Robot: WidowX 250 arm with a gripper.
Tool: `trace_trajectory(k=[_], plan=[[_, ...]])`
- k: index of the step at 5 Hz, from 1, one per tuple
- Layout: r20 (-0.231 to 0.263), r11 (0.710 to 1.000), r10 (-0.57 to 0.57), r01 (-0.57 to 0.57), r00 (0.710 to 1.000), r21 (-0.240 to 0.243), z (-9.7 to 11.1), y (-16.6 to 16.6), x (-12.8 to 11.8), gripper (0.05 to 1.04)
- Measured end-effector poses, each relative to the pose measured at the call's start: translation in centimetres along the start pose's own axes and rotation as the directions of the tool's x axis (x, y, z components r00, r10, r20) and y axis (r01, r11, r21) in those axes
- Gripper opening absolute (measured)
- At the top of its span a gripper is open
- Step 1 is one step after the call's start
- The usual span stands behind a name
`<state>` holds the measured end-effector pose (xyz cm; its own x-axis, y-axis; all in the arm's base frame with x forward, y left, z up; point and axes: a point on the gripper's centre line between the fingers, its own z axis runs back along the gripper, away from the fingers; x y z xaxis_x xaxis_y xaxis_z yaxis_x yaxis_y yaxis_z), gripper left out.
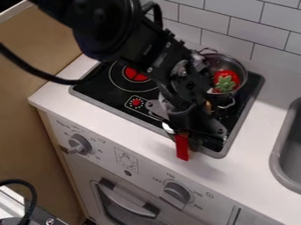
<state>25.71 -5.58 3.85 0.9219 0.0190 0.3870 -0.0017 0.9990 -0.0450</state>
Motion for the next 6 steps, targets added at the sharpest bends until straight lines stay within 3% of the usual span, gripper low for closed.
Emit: trace_trajectory(k=[2,4,6], plan=[[-0.004,1.000,-0.001,0.001,1.000,0.015,-0.40,0.83,0.20,0.394],[-0.033,1.000,0.016,-0.015,0.999,0.027,-0.20,1.07,0.25,0.953],[-0.054,0.999,0.020,-0.018,0.998,0.032,0.09,1.22,0.56,0.998]])
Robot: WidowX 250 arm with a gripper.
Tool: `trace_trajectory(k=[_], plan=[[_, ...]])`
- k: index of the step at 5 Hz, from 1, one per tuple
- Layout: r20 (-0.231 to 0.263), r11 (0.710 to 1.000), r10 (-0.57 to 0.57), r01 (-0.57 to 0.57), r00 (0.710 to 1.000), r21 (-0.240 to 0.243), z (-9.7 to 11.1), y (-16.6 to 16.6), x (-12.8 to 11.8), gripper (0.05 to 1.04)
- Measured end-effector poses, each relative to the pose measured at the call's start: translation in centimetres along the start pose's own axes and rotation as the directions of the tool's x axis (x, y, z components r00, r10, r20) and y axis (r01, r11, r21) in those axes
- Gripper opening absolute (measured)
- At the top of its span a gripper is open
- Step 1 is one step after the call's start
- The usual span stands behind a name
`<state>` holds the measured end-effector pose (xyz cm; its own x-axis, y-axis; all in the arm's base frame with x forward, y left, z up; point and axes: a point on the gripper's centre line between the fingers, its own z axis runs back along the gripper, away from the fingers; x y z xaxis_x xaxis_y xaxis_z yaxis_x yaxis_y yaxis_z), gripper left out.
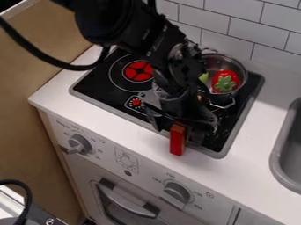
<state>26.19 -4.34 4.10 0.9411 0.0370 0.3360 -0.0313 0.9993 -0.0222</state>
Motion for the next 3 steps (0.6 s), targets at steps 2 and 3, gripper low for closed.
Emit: trace_trajectory(k=[2,3], plan=[[-0.084,1.000,0.007,-0.009,0.996,-0.027,3.5,0.8,0.9,0.998],[-0.140,0.999,-0.005,0.001,0.990,-0.033,5.8,1.6,1.4,0.998]])
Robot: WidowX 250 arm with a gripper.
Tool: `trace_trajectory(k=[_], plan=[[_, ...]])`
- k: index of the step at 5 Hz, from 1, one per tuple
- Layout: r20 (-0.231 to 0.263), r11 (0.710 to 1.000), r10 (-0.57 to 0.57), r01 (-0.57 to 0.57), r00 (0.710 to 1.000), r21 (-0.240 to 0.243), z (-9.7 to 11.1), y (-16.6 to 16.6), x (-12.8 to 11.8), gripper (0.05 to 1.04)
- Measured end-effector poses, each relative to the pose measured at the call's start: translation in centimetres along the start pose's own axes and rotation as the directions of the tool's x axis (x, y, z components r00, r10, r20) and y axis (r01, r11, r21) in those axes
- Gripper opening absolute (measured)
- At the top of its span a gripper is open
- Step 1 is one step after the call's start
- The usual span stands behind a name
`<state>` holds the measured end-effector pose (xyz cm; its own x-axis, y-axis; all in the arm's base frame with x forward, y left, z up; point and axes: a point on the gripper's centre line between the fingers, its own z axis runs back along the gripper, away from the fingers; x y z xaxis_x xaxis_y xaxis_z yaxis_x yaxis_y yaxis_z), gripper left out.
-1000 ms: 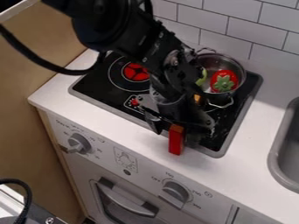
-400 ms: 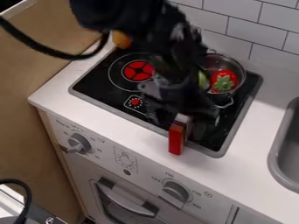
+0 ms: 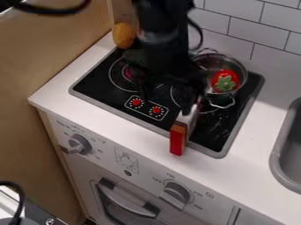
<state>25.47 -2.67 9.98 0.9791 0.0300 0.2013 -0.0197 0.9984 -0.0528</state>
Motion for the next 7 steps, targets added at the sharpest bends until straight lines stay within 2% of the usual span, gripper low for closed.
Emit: trace_trajectory(k=[1,2,4,5,6,7], plan=[[-0.037,0.999,-0.041,0.040,0.998,-0.014,1.6,1.6,0.4,0.998],[-0.019,0.994,-0.111,0.111,0.994,-0.026,2.8,3.9,1.3,0.998],[-0.025,0.981,-0.189,0.188,0.982,-0.051,1.5,8.8,4.0,0.998],[-0.021,0.979,-0.194,0.192,0.981,-0.065,1.2,9.8,4.6,0.998],[0.016,0.970,-0.200,0.201,0.980,-0.136,1.3,10.0,5.0,0.998],[0.020,0.970,-0.199,0.200,0.980,-0.135,1.3,10.2,4.9,0.998]])
